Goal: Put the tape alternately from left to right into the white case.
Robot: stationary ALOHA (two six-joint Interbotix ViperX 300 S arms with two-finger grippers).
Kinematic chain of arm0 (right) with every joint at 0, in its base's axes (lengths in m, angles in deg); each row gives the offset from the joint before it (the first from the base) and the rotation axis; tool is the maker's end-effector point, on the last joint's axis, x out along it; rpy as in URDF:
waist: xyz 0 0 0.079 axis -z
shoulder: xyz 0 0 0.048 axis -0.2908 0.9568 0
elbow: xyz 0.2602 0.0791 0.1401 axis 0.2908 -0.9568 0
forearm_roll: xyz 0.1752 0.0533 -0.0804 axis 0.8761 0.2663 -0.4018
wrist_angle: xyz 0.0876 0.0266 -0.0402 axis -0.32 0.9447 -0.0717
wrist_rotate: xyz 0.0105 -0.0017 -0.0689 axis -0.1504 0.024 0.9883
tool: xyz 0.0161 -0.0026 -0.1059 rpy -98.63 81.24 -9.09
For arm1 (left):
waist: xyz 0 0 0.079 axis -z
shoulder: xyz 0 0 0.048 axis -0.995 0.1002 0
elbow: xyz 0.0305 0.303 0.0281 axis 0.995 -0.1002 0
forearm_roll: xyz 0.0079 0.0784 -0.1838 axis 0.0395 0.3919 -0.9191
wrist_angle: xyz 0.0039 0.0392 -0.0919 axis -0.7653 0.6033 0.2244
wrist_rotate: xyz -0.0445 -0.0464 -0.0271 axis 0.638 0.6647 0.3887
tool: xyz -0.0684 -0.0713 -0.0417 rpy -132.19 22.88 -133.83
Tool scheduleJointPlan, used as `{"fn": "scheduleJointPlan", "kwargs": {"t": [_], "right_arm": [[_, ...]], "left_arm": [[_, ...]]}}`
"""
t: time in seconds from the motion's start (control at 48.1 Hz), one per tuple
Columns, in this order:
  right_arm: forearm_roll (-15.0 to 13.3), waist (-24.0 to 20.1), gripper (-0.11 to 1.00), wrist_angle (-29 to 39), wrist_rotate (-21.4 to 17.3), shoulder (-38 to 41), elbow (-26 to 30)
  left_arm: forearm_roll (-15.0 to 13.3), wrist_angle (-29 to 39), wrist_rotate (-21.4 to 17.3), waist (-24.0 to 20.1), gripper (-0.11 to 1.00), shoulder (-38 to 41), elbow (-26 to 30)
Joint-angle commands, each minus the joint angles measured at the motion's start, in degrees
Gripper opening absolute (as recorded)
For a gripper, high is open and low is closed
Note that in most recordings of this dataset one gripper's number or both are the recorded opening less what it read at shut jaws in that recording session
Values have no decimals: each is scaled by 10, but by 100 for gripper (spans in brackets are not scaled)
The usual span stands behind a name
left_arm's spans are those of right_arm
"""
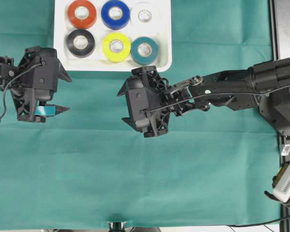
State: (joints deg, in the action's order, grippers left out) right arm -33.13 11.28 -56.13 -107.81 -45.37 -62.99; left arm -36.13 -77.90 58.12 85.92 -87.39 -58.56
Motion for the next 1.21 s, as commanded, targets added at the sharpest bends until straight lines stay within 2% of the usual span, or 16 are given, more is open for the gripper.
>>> {"fn": "scheduleJointPlan", "kwargs": {"t": [0.0, 0.457, 1.185], "right_arm": [[-2, -2, 90, -4, -2, -18, 3], [-2, -2, 90, 3, -1, -49, -11], [3, 1, 90, 3, -4, -127, -69]], "left_arm": [[-1, -11, 0, 3, 100, -8, 5], [-1, -11, 0, 4, 100, -48, -14], [-1, -30, 1, 4, 100, -183, -103]]}}
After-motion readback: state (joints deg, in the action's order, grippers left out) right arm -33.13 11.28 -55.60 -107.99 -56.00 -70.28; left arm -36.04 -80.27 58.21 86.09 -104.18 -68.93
